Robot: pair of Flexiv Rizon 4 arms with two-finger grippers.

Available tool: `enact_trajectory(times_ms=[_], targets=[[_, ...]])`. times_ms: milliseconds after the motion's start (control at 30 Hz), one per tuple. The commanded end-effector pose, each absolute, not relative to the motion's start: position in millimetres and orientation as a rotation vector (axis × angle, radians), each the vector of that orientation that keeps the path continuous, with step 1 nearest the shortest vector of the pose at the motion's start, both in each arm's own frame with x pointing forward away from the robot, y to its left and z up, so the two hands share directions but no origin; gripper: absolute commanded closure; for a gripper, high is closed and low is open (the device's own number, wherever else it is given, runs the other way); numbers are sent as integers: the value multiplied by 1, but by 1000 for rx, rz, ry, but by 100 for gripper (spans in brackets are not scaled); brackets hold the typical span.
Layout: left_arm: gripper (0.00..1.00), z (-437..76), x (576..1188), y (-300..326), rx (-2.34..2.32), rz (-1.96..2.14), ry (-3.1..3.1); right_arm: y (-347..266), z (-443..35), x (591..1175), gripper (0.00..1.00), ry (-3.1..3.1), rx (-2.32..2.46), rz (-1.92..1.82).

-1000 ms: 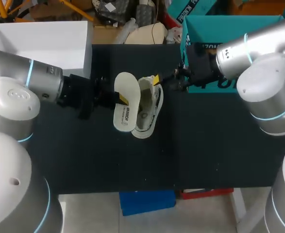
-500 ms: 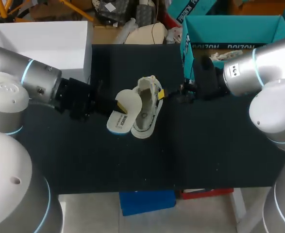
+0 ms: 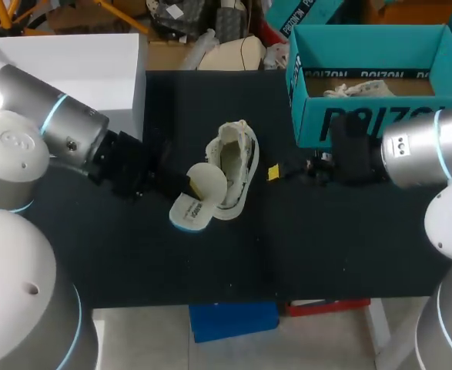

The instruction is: Take the shoe out of the shoebox, open the shoe tongue, remove and reinsert the insole, then place the shoe into the shoebox

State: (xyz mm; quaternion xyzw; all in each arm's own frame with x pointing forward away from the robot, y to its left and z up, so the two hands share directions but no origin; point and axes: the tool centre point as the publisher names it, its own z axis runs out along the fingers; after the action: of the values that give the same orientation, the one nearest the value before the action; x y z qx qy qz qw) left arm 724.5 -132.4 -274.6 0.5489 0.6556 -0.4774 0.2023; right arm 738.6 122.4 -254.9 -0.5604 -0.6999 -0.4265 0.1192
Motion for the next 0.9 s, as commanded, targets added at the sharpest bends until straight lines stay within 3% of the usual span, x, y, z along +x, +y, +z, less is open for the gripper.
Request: enact_trajectory(times_ms=[33, 367, 900], targets=[[100, -282, 735, -132, 1679, -1353, 1858, 121, -253, 737, 0, -2047, -1639, -1242], [100, -320, 755, -141, 1941, -1242, 1880, 121, -253, 737, 0, -2047, -1639, -1242], [100, -352, 806, -169, 1907, -1194, 1860, 121, -253, 737, 0, -2047, -1639, -1242]])
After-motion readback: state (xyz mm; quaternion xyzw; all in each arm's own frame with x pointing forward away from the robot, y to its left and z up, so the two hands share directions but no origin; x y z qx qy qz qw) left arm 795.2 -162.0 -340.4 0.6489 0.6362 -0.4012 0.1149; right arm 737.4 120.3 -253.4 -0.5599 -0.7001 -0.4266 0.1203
